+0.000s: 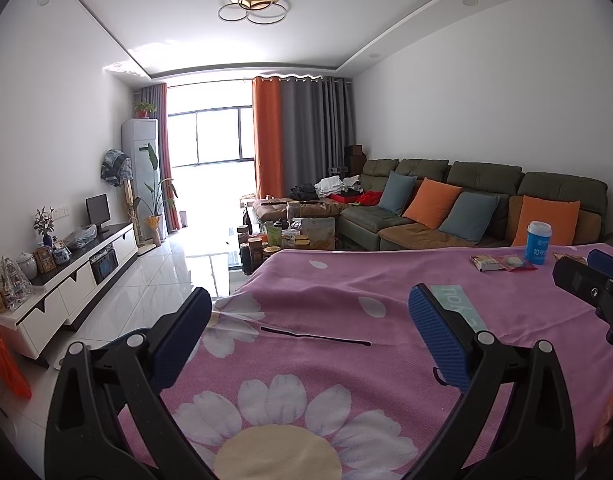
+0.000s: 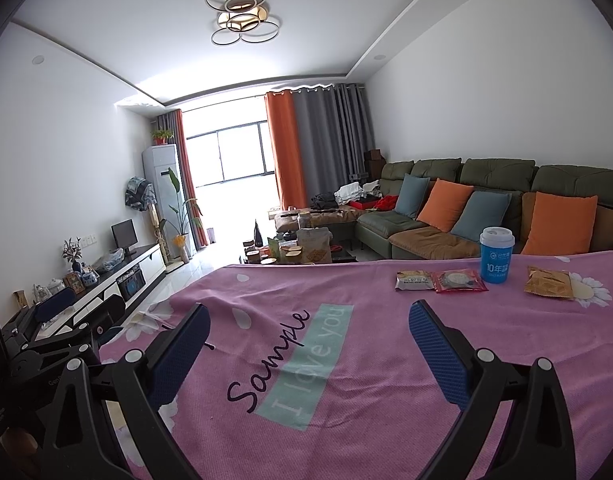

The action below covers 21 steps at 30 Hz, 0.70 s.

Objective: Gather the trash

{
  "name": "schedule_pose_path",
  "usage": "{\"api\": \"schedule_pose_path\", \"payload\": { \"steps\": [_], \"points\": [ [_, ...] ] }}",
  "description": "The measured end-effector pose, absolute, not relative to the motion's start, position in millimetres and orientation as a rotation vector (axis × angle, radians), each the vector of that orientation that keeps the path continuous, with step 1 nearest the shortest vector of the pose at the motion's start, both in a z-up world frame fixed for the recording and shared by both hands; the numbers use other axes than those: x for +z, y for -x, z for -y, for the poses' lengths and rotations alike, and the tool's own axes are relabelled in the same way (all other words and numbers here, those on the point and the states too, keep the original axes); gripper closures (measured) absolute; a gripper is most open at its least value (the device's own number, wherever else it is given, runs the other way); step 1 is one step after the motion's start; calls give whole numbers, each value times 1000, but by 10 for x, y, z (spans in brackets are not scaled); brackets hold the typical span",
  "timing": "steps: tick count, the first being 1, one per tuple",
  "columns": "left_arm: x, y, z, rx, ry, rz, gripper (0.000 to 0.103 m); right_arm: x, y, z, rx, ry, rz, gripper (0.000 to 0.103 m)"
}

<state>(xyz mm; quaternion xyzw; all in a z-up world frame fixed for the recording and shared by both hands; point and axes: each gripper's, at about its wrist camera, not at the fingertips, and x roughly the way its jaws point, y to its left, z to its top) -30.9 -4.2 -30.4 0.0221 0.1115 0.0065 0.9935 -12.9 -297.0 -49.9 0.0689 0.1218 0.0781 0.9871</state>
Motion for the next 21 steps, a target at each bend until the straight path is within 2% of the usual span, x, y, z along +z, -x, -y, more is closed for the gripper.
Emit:
{"api": "schedule_pose_path", "payload": {
  "steps": [21],
  "points": [
    [-302,275,29,-3,-47,-241,6,-495,112,2948,159,-140,-249,7]
  ]
}}
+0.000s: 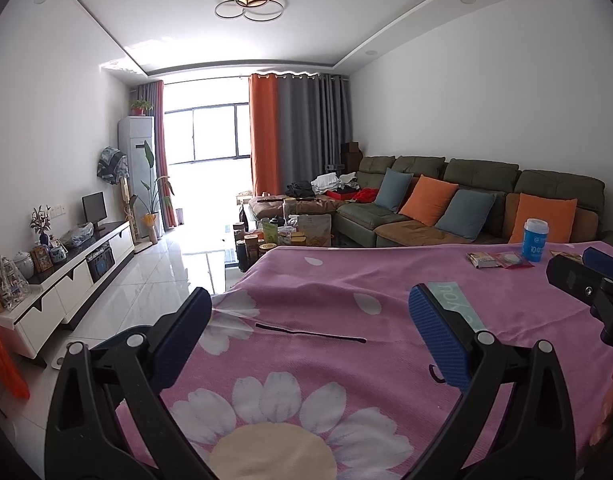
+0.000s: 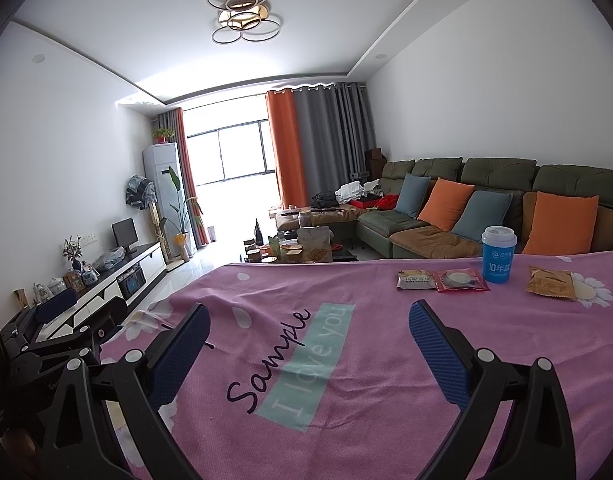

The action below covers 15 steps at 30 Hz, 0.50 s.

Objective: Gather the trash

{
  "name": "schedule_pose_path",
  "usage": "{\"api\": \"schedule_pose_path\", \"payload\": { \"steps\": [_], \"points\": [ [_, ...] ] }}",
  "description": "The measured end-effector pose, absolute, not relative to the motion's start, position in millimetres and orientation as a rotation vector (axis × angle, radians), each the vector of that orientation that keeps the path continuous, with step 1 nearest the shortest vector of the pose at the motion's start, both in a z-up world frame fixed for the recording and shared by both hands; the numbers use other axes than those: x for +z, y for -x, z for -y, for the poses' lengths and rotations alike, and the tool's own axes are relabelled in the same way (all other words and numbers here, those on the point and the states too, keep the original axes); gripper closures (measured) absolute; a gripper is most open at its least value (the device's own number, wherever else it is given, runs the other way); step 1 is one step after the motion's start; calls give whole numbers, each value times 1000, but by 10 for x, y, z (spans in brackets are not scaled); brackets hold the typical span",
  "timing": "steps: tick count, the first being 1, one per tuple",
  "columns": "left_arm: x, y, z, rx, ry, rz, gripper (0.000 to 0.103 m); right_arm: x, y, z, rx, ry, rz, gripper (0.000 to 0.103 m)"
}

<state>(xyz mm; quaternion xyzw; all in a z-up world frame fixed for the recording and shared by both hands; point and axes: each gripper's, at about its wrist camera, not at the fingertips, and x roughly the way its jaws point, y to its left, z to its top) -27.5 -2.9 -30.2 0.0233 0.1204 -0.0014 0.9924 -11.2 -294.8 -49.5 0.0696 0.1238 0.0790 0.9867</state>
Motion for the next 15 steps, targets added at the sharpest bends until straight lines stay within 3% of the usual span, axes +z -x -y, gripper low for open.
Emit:
{"api": "schedule_pose_path", "payload": {
  "steps": [9,15],
  "points": [
    [-310,131,104,-60,-47,-326,6,-504,102,2969,152,-138,-260,7],
    [-362,-363,200,-168,-32,-528,6,-542,-5,3226,113,-150,-333,7]
  ]
}}
